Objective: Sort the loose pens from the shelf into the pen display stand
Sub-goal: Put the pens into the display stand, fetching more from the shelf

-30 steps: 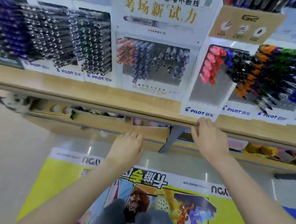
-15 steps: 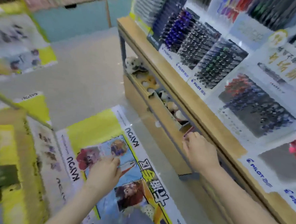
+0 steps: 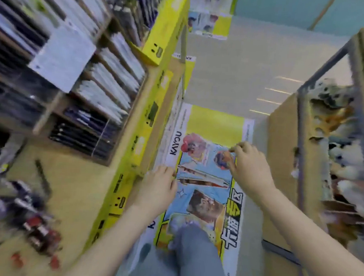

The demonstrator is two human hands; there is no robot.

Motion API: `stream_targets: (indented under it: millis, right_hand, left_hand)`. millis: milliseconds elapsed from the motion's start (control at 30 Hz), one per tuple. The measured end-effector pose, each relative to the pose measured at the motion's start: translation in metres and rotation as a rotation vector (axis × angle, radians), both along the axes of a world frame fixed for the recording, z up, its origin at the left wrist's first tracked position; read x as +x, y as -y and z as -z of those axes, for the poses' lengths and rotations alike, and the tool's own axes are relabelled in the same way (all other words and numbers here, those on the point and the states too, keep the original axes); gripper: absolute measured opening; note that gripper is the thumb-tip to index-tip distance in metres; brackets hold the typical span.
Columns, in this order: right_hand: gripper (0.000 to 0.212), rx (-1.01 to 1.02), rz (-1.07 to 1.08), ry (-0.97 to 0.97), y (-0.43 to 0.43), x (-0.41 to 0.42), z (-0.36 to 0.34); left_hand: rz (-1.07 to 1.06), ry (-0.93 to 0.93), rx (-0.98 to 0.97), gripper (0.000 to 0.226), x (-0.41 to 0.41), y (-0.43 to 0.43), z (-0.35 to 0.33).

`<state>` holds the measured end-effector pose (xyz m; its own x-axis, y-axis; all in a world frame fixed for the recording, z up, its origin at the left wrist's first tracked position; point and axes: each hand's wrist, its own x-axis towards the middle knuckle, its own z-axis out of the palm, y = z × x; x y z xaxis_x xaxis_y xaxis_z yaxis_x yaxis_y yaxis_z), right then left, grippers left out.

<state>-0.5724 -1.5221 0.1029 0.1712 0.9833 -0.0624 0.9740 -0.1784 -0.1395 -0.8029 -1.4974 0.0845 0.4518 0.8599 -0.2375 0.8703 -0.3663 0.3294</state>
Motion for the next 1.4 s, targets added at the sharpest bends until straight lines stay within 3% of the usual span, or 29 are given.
stream_targets:
  millis: [167, 267, 467, 600, 733, 867, 967, 1033, 1167, 1300, 1400]
  right_hand:
    - [0.025, -0.124, -0.39, -0.047, 0.002, -0.13, 0.009]
    - [0.023, -0.149, -0.536, -0.098, 0.007, -0.195, 0.022]
    - [0.043, -0.268, -0.778, -0.214, 0.016, -0.314, 0.04]
    - [0.054, -0.351, -0.741, -0.338, 0.02, -0.378, 0.049]
    - [0.065, -0.334, -0.681, -0.257, 0.019, -0.425, 0.063]
    - [0.064, -0.348, -0.662, -0.139, 0.021, -0.456, 0.068]
    - [0.062, -0.371, -0.707, -0.22, 0.021, -0.457, 0.063]
    - [0.055, -0.395, -0.731, -0.353, 0.013, -0.448, 0.055]
    - [0.039, -0.249, -0.659, -0.366, -0.032, -0.438, 0.059]
    - [0.053, -0.345, -0.503, -0.36, -0.069, -0.449, 0.063]
    - [0.066, -0.36, -0.512, -0.326, -0.073, -0.47, 0.061]
  left_hand:
    - [-0.2, -0.073, -0.041, 0.027, -0.118, 0.062, 0.002]
    - [-0.365, -0.083, -0.073, 0.027, -0.179, 0.098, 0.01]
    - [-0.771, -0.132, -0.054, 0.031, -0.265, 0.153, 0.018]
    - [-1.1, -0.068, -0.135, 0.053, -0.296, 0.165, 0.025]
    - [-1.231, 0.019, -0.182, 0.063, -0.301, 0.148, 0.036]
    - [-1.291, 0.398, -0.16, 0.051, -0.295, 0.121, 0.042]
    - [-1.339, 0.542, -0.14, 0.045, -0.296, 0.115, 0.038]
    - [-1.311, 0.517, -0.091, 0.041, -0.306, 0.118, 0.033]
    - [-1.289, 0.426, 0.031, 0.046, -0.351, 0.101, 0.034]
    - [-1.346, 0.465, -0.112, 0.06, -0.376, 0.058, 0.05]
    - [-1.374, 0.523, -0.169, 0.068, -0.376, 0.032, 0.056]
